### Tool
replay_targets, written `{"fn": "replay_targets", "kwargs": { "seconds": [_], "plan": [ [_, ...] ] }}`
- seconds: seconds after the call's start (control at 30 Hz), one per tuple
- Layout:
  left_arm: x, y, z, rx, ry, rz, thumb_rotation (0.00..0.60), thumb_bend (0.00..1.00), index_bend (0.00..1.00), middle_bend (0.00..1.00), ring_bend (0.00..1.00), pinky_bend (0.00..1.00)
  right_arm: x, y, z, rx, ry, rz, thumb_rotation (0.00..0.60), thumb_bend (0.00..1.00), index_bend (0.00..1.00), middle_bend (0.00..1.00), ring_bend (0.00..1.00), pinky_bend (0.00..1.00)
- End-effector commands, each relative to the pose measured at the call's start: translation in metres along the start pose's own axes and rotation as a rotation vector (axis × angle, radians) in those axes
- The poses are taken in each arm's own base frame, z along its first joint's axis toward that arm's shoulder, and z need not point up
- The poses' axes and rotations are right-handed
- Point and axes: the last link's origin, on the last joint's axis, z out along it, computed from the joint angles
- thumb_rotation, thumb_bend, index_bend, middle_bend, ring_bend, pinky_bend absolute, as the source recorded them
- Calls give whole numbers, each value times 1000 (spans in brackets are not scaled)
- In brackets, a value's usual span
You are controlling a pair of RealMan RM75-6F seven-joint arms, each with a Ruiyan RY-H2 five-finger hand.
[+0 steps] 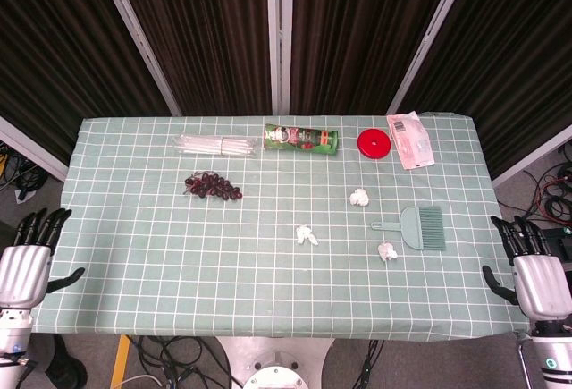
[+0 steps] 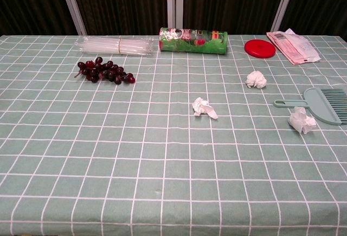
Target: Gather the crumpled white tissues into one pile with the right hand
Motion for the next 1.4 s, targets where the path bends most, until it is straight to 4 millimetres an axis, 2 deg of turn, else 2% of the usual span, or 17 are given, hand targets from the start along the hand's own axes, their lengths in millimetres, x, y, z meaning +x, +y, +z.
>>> {"fn": "replay_targets", "kwargs": {
  "seconds": [0.03,0.27,0.37,0.43,0.53,0.7,0.8,0.93,1.13,1.4],
  "plan": [
    [-1,1,1,-3,-8,-1,600,17,81,97,43,81,-2,0,0,0,-6,4,600,276,22,134,0,73],
    [0,1,1,-1,-15,2,600,17,80,97,43,82,-4,0,0,7,-15,15,600,276,22,135,0,74],
    [0,3,2,-1,-13,4,600,17,80,97,43,82,-3,-2,6,22,-25,19,600,280,22,146,0,114],
    [0,4,2,-2,-10,0,600,17,81,97,43,81,-4,-5,17,25,-23,16,600,296,42,180,10,149],
    [0,5,2,-6,-10,0,600,18,80,97,43,81,-12,-11,40,41,-52,9,600,307,154,245,26,174],
    [1,4,1,-4,-15,-5,600,17,81,97,43,81,-39,-24,88,70,-163,10,600,307,306,318,68,206],
    [1,3,-2,0,-17,-13,600,17,81,97,43,81,-59,-33,111,85,-216,-6,600,306,330,330,68,206],
    [1,2,-4,2,-20,-13,600,17,81,97,43,81,-85,-44,131,100,-274,-29,600,299,335,357,68,206],
    [1,3,-3,1,-26,-14,600,17,81,97,43,81,-115,-53,148,93,-296,-37,600,266,335,400,88,206],
    [1,3,-3,-9,-26,-22,600,17,81,97,43,81,-142,-78,156,148,-317,-64,600,168,346,427,88,201]
  ]
}}
